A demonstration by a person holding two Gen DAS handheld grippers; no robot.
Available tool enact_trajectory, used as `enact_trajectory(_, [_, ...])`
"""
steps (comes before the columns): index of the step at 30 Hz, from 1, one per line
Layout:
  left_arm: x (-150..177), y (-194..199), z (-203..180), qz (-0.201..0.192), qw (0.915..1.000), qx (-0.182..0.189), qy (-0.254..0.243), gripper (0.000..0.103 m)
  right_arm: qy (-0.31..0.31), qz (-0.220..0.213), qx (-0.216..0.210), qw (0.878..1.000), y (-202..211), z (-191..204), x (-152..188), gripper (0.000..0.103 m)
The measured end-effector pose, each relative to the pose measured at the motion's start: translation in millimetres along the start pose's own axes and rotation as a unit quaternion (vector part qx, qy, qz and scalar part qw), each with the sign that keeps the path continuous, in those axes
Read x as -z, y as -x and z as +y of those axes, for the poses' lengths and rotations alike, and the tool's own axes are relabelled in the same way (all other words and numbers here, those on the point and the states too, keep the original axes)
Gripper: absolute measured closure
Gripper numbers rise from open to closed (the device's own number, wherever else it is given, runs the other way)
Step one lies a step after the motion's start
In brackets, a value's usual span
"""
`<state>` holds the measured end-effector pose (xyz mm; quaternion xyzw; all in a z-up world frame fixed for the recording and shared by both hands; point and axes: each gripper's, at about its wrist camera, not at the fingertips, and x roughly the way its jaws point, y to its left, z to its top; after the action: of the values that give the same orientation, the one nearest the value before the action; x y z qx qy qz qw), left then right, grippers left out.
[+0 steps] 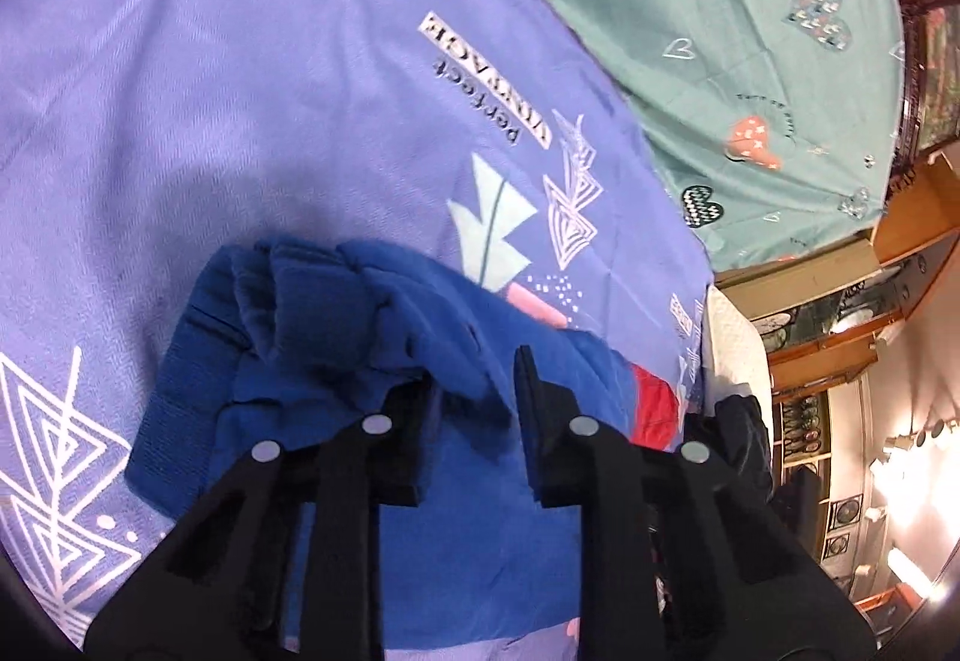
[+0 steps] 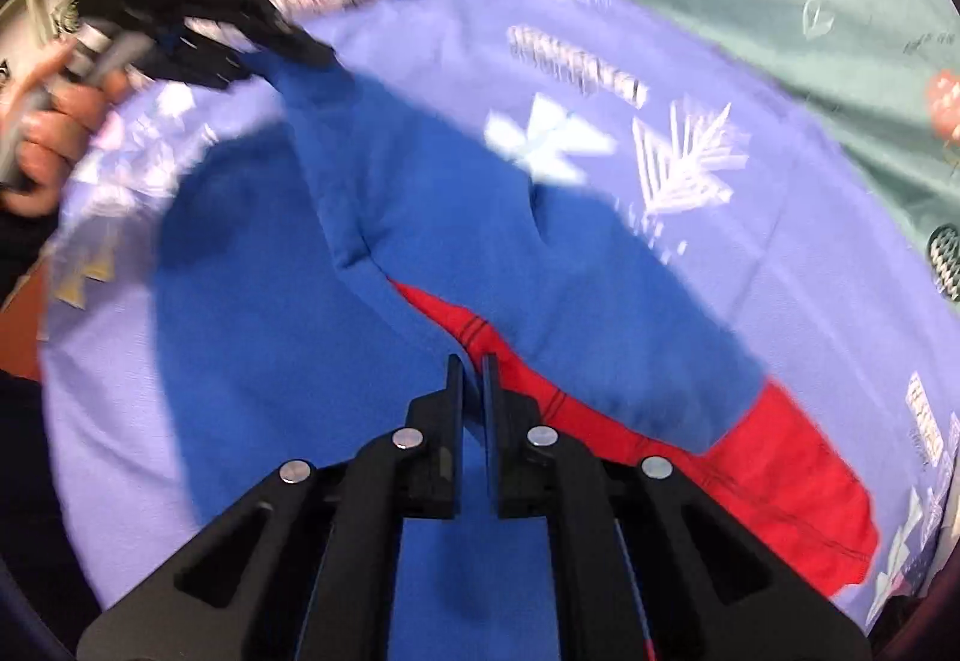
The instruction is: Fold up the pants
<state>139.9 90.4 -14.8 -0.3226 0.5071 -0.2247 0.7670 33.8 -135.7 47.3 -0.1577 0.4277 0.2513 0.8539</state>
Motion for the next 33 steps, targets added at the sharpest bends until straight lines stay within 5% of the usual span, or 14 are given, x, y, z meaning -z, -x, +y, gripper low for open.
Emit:
enact_trajectory(6, [18, 21, 13, 0.011, 0.9999, 0.004, -0.012, 0.081, -0.001, -0.031, -0.044, 0.999, 55, 35, 15, 0.098])
enact_trajectory(14, [42, 15, 55, 0.025, 0.9992, -0.031, 0.004, 0.083, -0.055, 0.02, -0.103, 0.993, 7, 68, 62, 0.097])
enact_trajectory(21, [58, 41, 33, -0.016, 0.9981, -0.054, -0.026, 0.083, -0.05, -0.017, -0.119, 0.991, 41, 68, 53, 0.097])
enact_trajectory(27, [63, 1, 58, 0.022, 0.9969, -0.075, -0.002, 0.076, -0.066, 0.022, -0.133, 0.989, 8, 68, 69, 0.098])
enact_trajectory(31, [57, -4, 51, 0.002, 0.9975, -0.07, -0.011, 0.071, -0.07, 0.016, -0.13, 0.989, 13, 69, 70, 0.097])
enact_trajectory(33, [55, 6, 40, -0.023, 0.9968, -0.071, -0.028, 0.092, -0.073, 0.014, -0.128, 0.989, 16, 67, 72, 0.097])
